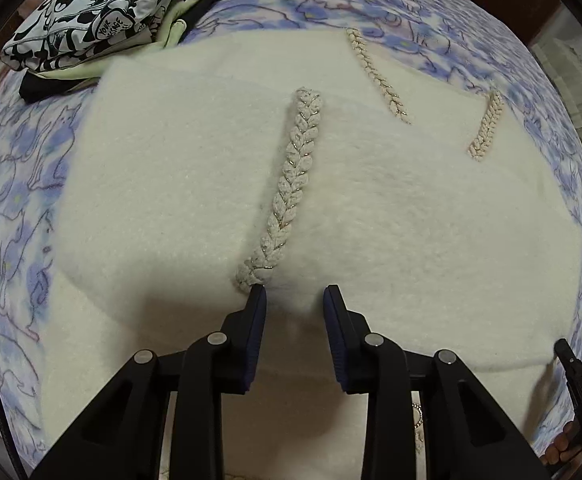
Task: Fold large clothes
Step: 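Move both tools to the hem of the cardigan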
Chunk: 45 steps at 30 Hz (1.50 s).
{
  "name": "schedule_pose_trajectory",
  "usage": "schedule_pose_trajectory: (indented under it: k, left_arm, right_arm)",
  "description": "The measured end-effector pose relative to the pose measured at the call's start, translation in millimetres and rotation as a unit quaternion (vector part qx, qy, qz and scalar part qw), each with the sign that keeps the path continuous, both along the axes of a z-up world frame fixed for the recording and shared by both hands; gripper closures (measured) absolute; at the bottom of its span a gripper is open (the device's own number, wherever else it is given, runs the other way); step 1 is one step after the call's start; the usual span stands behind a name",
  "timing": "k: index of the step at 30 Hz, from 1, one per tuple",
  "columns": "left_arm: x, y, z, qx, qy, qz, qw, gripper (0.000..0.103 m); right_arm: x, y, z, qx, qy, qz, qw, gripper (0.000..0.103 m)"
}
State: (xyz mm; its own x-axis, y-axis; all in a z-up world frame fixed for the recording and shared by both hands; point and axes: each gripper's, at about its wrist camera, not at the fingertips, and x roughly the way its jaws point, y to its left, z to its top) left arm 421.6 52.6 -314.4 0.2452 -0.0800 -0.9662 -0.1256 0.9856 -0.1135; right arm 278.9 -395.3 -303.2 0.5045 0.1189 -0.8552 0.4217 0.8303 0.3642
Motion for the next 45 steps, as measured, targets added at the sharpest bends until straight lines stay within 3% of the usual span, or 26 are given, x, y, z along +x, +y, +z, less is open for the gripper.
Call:
schedule_pose_trajectory:
  k: [3,11,14,18,27,29,32,34,37,45]
  left_arm:
    - [-5,1,2,-0.003,-0.013,0.0,0.9999,0.074]
    - [-48,34,24,-0.016,-0.026,-0.001,0.9995,0.07]
    - [-79,61,40,-0.014,-0.042,-0.008,0.999,0.057]
    - [-132,113,72,0.002,-0.075,-0.006,0.9972,0.044]
    - [-241,222,119,0.023,-0.118,0.017,0.9926,0.032]
    - [-258,233,118,0.019,-0.11,0.018,0.9935,0.032]
    - [-284,247,107,0.008,-0.086,0.021,0.996,0.031]
    - [-295,248,95,0.001,-0.059,0.02,0.998,0.031]
    - [-311,246,73,-0.012,-0.007,0.015,0.9998,0.031]
    - [-336,239,22,-0.038,0.095,0.007,0.9947,0.031]
  right_arm:
    - [-9,-7,3,0.022,-0.012,-0.033,0.999,0.103]
    - [-57,4,30,0.005,-0.027,-0.082,0.996,0.1]
    - [-86,21,42,-0.015,-0.029,-0.089,0.996,0.1]
    - [-132,45,59,-0.004,-0.03,-0.109,0.994,0.1]
    - [-221,95,84,-0.034,-0.029,-0.12,0.992,0.1]
    - [-238,101,86,-0.031,-0.025,-0.122,0.992,0.095]
    - [-261,103,88,-0.032,-0.027,-0.132,0.99,0.078]
    - [-273,104,87,-0.035,-0.028,-0.137,0.99,0.074]
    - [-286,99,77,-0.033,-0.01,-0.144,0.989,0.06]
    - [-314,78,40,-0.033,0.054,-0.177,0.982,0.038]
